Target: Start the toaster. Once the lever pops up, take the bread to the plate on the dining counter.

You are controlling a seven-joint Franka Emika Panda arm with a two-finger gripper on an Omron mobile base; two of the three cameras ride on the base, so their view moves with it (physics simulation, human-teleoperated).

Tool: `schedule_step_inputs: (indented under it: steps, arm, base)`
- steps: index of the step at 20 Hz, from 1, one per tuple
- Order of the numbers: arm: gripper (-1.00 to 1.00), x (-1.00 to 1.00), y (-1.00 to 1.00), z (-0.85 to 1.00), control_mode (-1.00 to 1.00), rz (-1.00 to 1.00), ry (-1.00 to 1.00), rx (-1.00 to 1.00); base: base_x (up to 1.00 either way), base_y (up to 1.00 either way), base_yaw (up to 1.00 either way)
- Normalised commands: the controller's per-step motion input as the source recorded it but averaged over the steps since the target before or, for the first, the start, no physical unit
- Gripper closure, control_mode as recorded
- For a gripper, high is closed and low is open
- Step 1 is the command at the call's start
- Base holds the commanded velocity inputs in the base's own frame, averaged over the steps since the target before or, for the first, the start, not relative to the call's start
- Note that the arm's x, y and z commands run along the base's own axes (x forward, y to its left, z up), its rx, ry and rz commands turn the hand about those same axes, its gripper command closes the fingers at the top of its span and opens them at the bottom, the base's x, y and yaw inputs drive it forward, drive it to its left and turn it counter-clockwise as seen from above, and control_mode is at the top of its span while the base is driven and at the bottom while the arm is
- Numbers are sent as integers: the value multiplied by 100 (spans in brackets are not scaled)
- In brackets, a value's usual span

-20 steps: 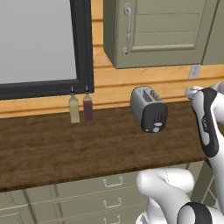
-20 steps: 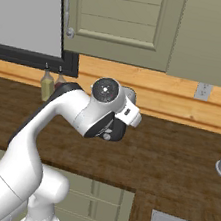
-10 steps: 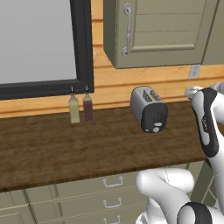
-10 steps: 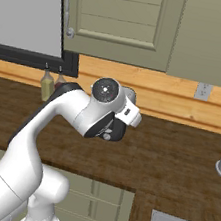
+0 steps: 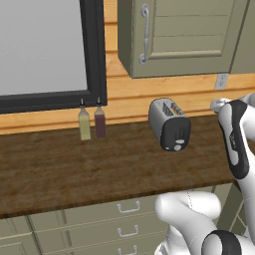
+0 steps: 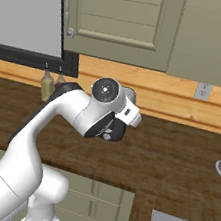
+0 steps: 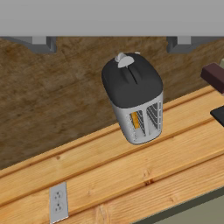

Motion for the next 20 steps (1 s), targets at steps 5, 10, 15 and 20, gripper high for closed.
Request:
schedule_step_inputs:
  steps: [5,10,15,20]
  arm:
    - [-100,0,0,0,-100,0,0,0]
    - [-100,0,0,0,-100,0,0,0]
    - [-100,0,0,0,-100,0,0,0]
    - [-100,0,0,0,-100,0,0,0]
  base:
    - [0,0,0]
    - [0,0,0]
    - [0,0,0]
    - [0,0,0]
